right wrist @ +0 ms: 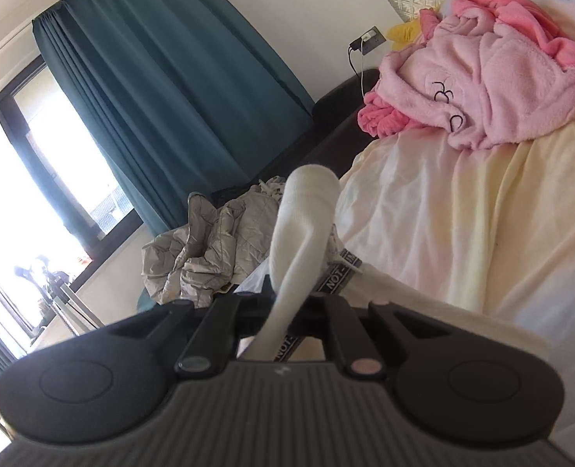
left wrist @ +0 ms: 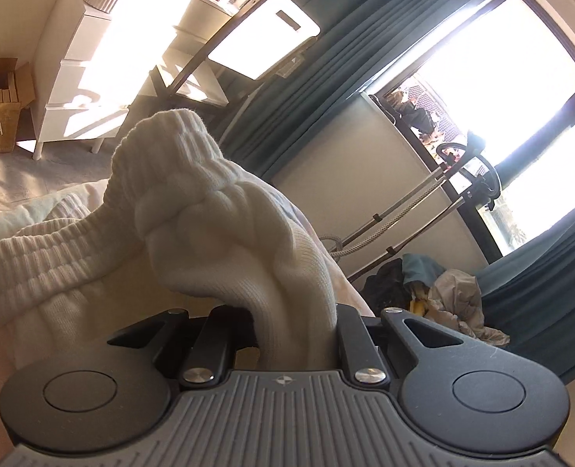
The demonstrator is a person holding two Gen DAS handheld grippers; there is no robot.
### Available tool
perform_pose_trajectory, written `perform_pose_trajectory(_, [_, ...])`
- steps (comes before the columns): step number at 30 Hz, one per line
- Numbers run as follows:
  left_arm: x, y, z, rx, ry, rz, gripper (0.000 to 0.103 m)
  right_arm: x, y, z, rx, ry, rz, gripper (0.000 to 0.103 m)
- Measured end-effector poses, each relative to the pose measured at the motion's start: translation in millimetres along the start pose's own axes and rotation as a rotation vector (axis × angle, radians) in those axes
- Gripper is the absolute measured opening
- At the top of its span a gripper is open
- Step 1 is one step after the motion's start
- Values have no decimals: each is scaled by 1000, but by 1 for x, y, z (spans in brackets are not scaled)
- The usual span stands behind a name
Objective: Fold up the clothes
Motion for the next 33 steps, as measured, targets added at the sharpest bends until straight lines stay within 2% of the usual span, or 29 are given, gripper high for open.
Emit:
perform_pose_trajectory(4, [-15, -50, 7, 80, -100, 0, 16, -24, -45, -1, -7, 71, -57, 7])
perform_pose_trajectory(9, [-29, -78, -8, 156, -111, -14, 16, -46, -72, 6, 14, 85, -122, 17])
perform_pose_trajectory(10, [-30, -78, -10, 162, -114, -19, 20, -45, -74, 6, 26, 84, -131, 21])
perform_pose_trajectory(12, [-31, -71, -7, 145, -136, -36, 39, -42, -73, 2, 64, 91, -138, 35])
perform_pose_trajectory(13, [-31, -65, -3, 138, -156, -33, 57, -40, -71, -2, 90, 98, -143, 50])
perform_pose_trajectory(14, [-32, -57, 0, 126, -175, -25, 72, -39, -68, -5, 115, 100, -153, 58])
perform_pose_trajectory(16, [-37, -37, 7, 91, -207, -17, 75, -35, -62, -10, 157, 100, -179, 59])
perform_pose_trajectory(20, [-61, 3, 19, 37, -260, -50, 85, -21, -37, -16, 146, 114, -238, 61])
perform_pose_trajectory(22, [-82, 23, 19, 8, -264, -98, 85, -17, -23, -16, 153, 99, -260, 61])
perform_pose_trajectory(26, [-125, 56, -4, -53, -95, -217, 86, -13, 14, -3, 154, 59, -309, 62])
perform_pose_trajectory(30, [-151, 70, -45, -79, 101, -289, 86, -23, 49, 24, 140, -3, -378, 65])
perform_pose_trajectory(33, [-152, 69, -73, -85, 218, -306, 86, -47, 64, 54, 156, -211, -463, 66])
Point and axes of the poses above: each gripper's, at about its wrist camera, not at the fingertips, and y roughly against the way its jaws point, z to its right, x to its top, the point moved 8 cm from there along -y, roughly the way its jaws point, and after that the axes turned 9 degrees about y, right-handed, at the moved point
